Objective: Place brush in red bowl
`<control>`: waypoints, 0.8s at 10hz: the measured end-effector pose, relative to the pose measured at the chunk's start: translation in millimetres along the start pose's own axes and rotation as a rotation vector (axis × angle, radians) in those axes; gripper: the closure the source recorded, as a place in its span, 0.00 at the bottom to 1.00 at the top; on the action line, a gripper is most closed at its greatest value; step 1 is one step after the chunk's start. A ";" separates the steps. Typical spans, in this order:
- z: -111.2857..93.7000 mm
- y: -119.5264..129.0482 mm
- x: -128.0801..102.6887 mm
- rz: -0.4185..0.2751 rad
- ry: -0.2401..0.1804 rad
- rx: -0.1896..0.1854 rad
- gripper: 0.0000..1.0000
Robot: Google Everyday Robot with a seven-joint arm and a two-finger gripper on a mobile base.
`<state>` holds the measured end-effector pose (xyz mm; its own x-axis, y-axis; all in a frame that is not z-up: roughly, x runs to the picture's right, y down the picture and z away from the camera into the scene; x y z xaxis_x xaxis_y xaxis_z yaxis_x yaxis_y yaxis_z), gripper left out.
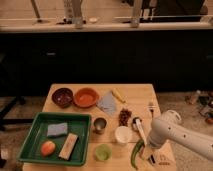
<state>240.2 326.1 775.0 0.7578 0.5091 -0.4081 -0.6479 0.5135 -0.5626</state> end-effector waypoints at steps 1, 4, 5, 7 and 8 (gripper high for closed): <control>-0.2 -0.1 -0.2 -0.001 -0.001 -0.001 0.51; -5.6 -3.3 -2.4 0.002 -0.009 -0.004 0.84; -7.5 -2.8 -2.0 0.001 -0.008 -0.005 0.91; -5.2 3.4 1.1 -0.011 0.007 -0.014 1.00; -4.9 3.3 1.4 -0.010 0.004 -0.015 1.00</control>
<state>239.5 325.0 769.1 0.7647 0.5010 -0.4053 -0.6390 0.5080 -0.5776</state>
